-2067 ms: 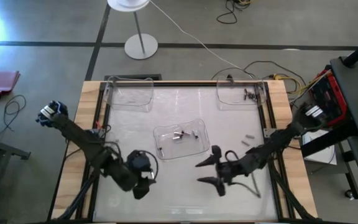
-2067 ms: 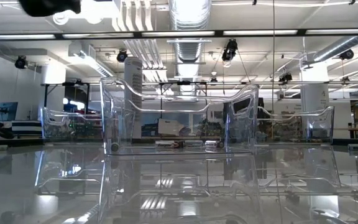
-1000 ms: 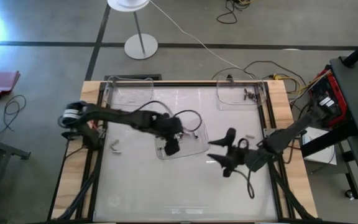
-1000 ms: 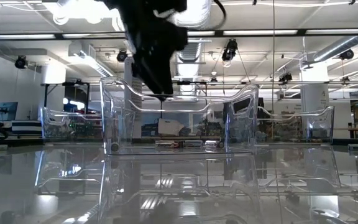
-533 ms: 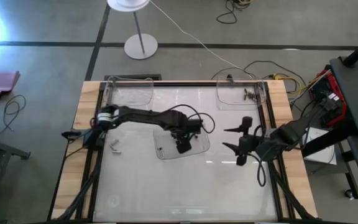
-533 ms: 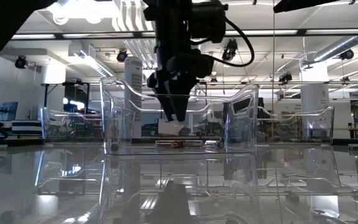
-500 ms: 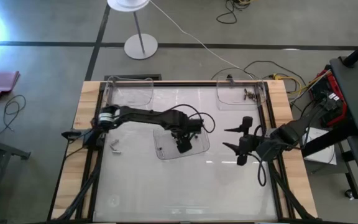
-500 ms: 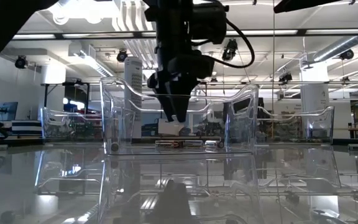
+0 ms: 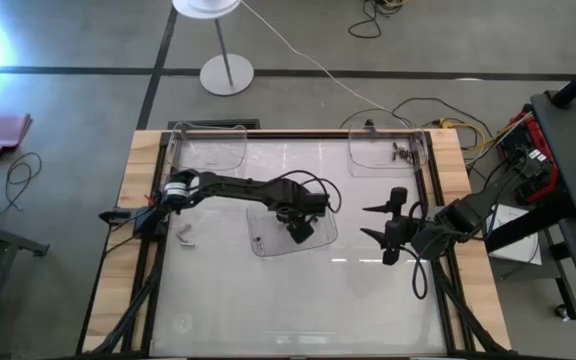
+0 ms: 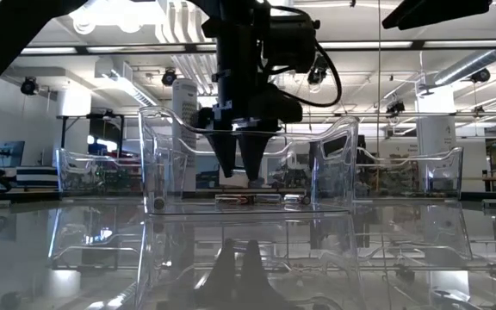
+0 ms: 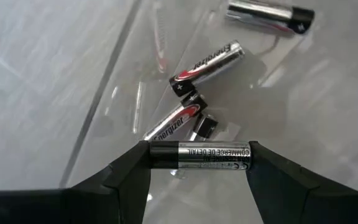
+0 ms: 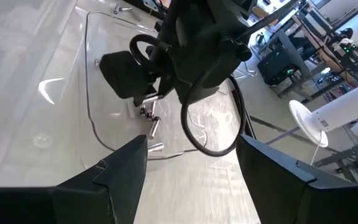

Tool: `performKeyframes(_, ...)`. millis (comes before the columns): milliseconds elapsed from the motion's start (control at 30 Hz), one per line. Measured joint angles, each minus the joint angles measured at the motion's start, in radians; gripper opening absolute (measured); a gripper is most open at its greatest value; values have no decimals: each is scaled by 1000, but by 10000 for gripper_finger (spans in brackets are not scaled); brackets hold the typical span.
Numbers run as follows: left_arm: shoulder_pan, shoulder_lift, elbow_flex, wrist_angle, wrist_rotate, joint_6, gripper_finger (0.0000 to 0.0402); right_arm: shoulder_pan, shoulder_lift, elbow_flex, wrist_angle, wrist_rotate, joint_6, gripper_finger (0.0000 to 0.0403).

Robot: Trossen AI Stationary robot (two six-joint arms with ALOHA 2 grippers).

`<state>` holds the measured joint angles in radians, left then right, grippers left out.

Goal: Sort batteries
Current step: Put the silver battery into the middle transparent bin

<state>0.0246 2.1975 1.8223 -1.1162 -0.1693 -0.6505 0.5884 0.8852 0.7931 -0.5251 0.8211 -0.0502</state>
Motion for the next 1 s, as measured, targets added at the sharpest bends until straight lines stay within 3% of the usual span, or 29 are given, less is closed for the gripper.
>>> performKeyframes(433,-29,0,3,-9,3,-386,210,0,0,-8,2,-42,40,236)
performKeyframes(667,-49,0,1,-9,22,-504,209,1,6,-12,-12,-176,44,251)
performKeyframes(1000,-60,82,10,-7,90,-589,211,3,7,-31,-54,-202,53,243)
